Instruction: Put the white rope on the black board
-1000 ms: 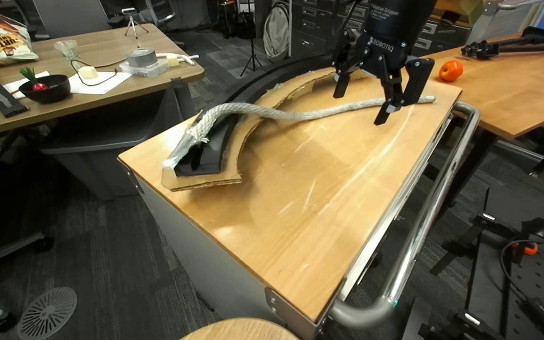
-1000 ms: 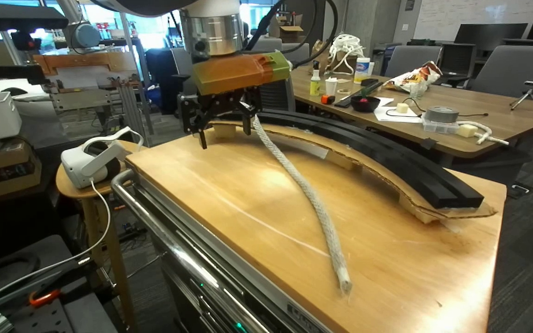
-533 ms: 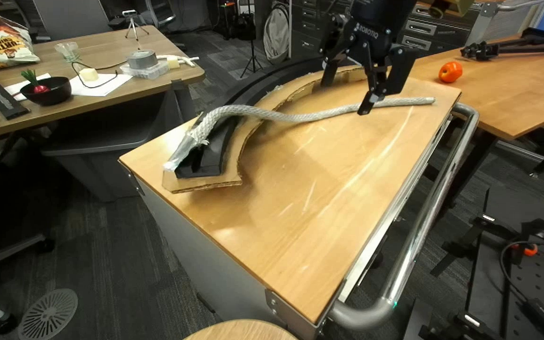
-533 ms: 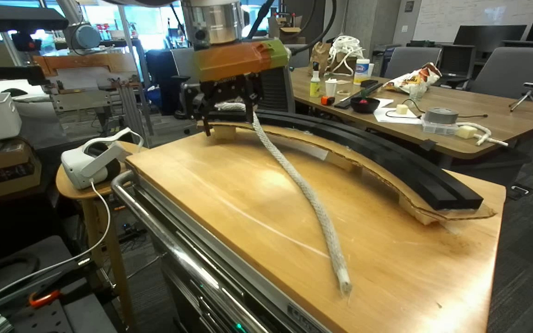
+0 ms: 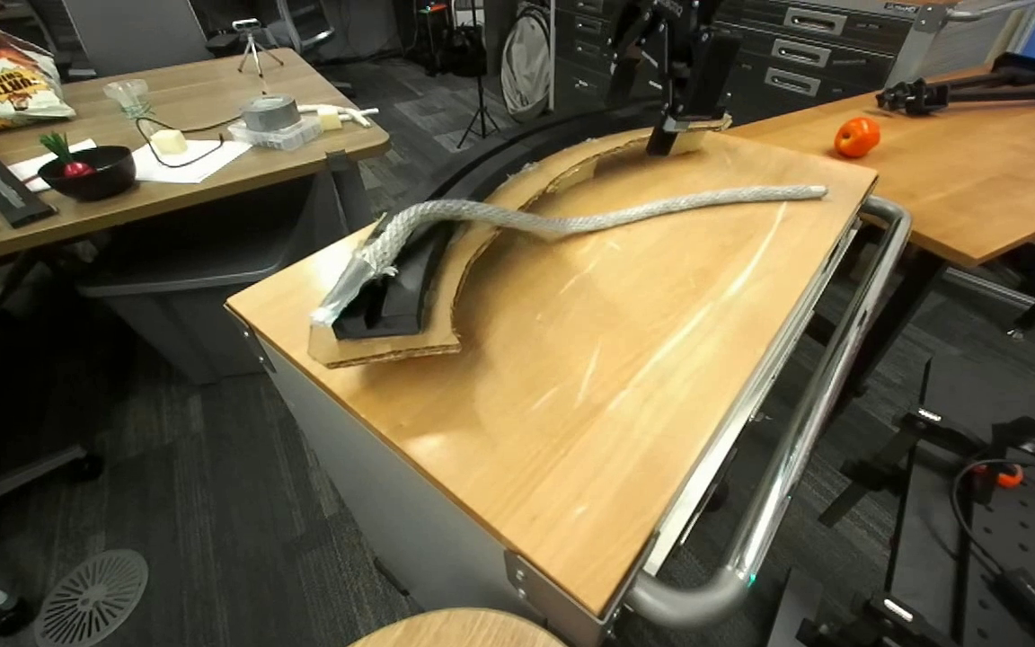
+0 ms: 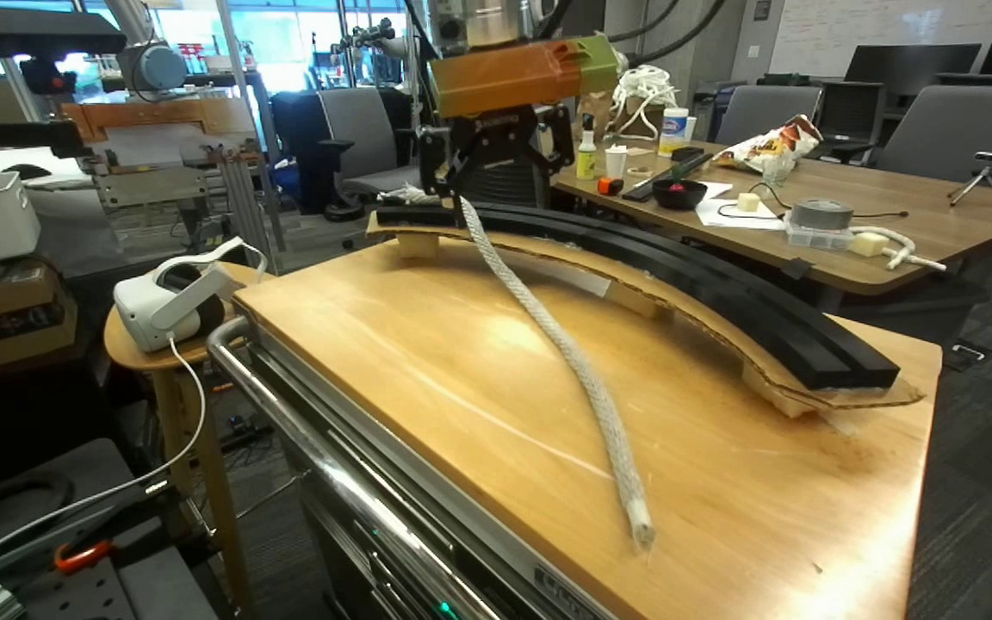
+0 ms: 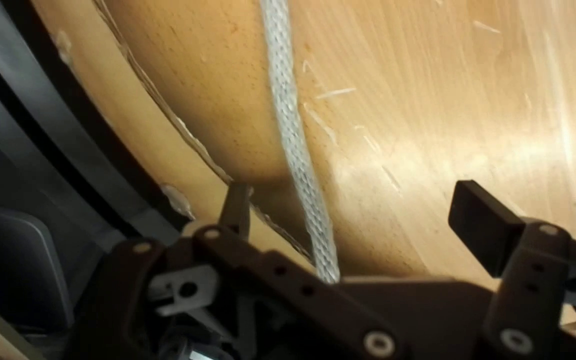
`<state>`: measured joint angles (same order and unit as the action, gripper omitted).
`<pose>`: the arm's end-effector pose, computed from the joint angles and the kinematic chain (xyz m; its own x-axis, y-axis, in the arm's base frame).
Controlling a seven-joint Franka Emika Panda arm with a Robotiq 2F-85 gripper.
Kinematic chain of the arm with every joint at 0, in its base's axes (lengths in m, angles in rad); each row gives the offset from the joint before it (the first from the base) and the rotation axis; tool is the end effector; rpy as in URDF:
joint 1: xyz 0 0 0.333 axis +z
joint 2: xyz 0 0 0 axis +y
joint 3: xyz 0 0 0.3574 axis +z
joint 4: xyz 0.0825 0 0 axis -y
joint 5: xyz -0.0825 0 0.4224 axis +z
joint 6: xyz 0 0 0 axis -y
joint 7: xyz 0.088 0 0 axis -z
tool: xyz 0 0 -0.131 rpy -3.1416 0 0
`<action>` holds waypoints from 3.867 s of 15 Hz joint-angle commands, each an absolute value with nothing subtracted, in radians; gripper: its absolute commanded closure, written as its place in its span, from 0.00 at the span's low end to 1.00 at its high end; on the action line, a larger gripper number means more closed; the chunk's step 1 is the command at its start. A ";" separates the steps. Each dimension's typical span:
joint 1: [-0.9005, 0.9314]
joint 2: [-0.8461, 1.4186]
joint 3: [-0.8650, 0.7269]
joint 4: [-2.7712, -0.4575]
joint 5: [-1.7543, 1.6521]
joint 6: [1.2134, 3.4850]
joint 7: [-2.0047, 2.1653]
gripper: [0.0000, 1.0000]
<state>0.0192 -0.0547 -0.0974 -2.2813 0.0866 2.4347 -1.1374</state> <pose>0.5595 -0.0425 0.3921 0.5250 0.8373 0.1526 0.8243 -0.5448 0.1539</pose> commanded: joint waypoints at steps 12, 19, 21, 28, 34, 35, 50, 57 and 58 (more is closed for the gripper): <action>-0.148 0.141 -0.101 -2.117 0.138 2.212 -1.209 0.00; -0.129 0.203 -0.079 -2.102 0.057 2.255 -1.150 0.01; -0.126 0.227 -0.070 -2.087 0.032 2.255 -1.136 0.00; -0.122 0.289 -0.060 -2.058 -0.057 2.345 -1.052 0.12; -0.128 0.316 -0.062 -2.053 -0.118 2.383 -0.989 0.49; -0.128 0.317 -0.062 -2.054 -0.126 2.384 -0.981 0.59; -0.110 0.281 -0.069 -2.065 -0.265 2.476 -0.872 0.97; -0.127 0.251 -0.030 -2.037 -0.213 2.477 -0.893 0.97; -0.131 0.245 -0.024 -2.033 -0.195 2.474 -0.902 0.97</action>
<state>-0.1190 0.2794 -0.0464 -2.0463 -0.2414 2.4869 -0.8819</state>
